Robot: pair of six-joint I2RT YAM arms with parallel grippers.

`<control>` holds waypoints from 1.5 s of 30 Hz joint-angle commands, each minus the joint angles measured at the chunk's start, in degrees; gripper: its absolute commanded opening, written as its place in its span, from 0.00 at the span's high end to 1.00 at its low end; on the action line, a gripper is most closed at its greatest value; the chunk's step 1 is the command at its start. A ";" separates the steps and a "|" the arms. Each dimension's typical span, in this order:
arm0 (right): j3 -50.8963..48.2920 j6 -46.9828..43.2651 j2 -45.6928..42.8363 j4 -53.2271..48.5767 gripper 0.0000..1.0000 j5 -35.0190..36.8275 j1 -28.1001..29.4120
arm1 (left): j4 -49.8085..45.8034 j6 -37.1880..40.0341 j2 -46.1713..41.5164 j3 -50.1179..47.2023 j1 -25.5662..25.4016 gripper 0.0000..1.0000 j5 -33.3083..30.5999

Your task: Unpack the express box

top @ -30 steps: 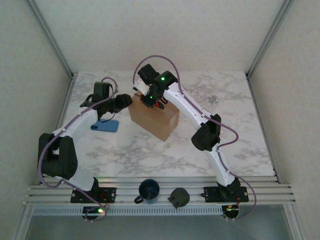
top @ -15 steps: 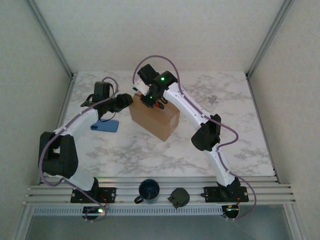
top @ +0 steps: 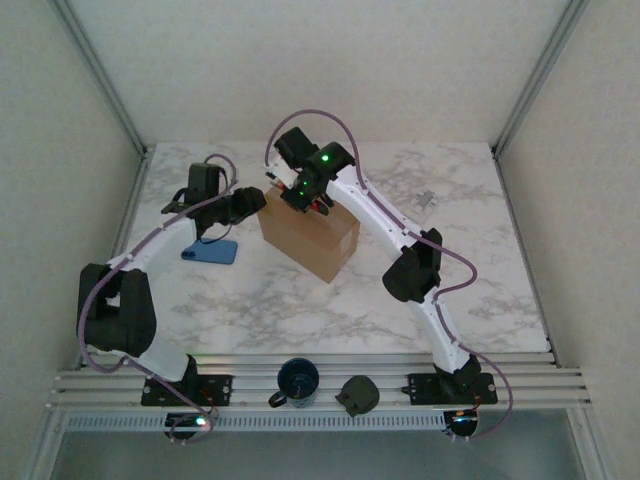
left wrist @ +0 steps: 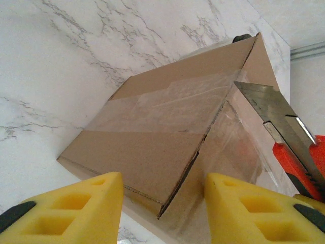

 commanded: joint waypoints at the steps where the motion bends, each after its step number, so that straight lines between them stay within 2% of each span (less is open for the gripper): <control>1: -0.03 -0.84 -2.49 0.21 1.00 0.99 0.59 | -4.25 0.79 1.46 -0.18 -0.27 0.56 -1.42; 31: -1.07 -2.38 -1.33 -3.95 1.00 0.18 0.58 | -4.51 0.90 1.61 -0.18 -0.23 0.56 -1.86; 45: -0.30 -2.82 -0.10 -8.81 1.00 2.85 0.59 | -5.04 0.59 2.11 -0.17 -0.27 0.57 -2.99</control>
